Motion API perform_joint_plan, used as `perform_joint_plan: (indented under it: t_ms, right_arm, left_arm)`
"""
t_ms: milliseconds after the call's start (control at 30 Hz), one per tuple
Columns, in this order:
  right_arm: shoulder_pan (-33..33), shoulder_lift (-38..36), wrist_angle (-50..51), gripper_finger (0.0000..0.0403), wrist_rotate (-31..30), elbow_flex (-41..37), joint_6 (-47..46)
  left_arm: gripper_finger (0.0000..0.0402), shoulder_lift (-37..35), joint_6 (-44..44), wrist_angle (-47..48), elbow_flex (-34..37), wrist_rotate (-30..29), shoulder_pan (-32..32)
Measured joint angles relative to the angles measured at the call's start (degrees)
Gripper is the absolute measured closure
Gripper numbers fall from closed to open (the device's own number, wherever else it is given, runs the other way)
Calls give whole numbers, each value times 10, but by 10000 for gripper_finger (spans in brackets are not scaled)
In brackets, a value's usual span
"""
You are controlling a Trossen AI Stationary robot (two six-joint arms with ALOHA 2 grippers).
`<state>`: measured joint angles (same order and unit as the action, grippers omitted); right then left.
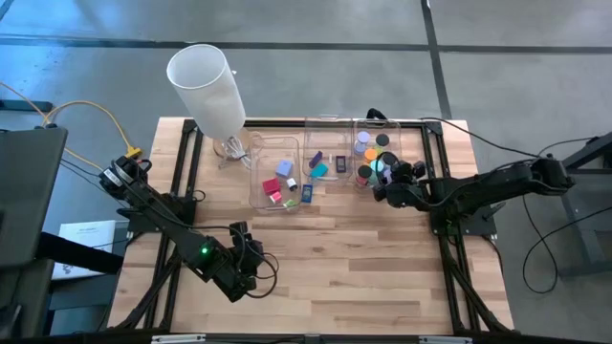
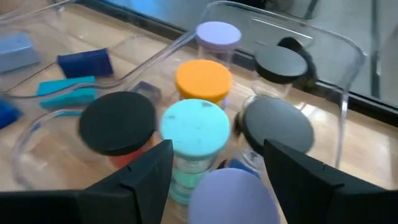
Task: Pick & Place Office items
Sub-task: Put the red charger adapter into the left transparent bin
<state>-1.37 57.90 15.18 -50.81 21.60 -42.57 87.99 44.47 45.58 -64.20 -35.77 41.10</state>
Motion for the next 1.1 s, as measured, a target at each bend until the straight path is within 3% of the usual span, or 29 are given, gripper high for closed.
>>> perform_joint_plan:
  t_ms: [400, 733, 1100]
  right_arm:
    - [-2, -86, -16, 163, 34, 28, 93]
    - [-68, -143, -87, 163, 88, 31, 164]
    - [-138, -143, -291, 165, 185, 31, 288]
  left_arm:
    - [188, 0, 7, 0, 0, 13, 0]
    - [188, 0, 10, 4, 0, 187, 0]
    - [188, 0, 66, -80, 0, 167, 2]
